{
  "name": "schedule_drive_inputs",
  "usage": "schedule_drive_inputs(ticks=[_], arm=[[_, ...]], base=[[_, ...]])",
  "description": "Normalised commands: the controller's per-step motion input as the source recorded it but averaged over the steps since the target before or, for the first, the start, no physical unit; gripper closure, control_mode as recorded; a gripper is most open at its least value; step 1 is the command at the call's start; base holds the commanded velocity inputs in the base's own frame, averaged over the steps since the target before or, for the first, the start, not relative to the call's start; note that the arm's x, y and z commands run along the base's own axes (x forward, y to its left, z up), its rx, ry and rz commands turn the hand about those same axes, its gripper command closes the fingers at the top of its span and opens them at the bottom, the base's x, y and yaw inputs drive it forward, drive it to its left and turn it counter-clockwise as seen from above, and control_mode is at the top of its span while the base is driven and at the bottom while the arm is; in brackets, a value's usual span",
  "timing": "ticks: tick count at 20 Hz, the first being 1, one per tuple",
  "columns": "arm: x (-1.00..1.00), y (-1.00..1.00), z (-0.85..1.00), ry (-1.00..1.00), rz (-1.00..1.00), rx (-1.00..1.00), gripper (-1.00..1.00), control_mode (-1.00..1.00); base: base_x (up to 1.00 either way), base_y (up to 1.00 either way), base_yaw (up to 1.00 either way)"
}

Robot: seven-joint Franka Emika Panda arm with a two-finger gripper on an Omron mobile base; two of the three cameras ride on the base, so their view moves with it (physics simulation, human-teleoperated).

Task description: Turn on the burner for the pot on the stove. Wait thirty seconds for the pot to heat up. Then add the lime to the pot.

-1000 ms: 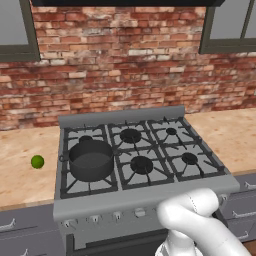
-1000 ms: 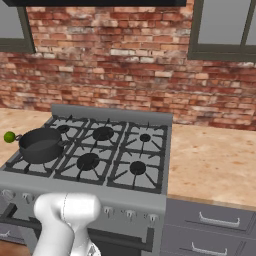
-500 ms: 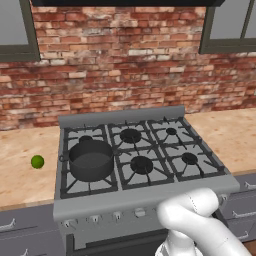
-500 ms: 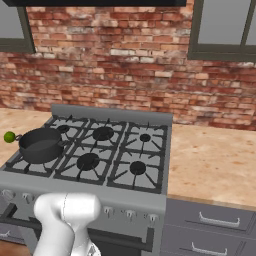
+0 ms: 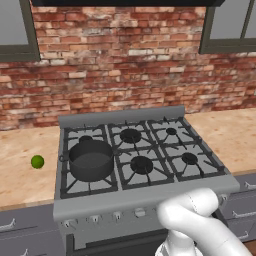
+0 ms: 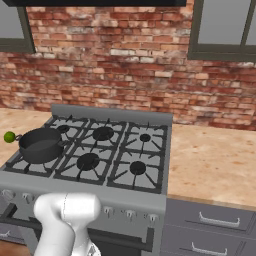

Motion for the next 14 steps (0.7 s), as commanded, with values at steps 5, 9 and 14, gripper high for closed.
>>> schedule_drive_inputs(ticks=[5,9,14], arm=[[0.00,0.00,0.00,0.00,0.01,0.00,1.00,-1.00],[0.00,0.00,0.00,0.00,0.02,0.00,1.00,-1.00],[0.00,0.00,0.00,0.00,0.02,0.00,1.00,-1.00]], base=[[0.00,0.00,0.00],[0.00,0.00,0.00],[0.00,0.00,0.00]])
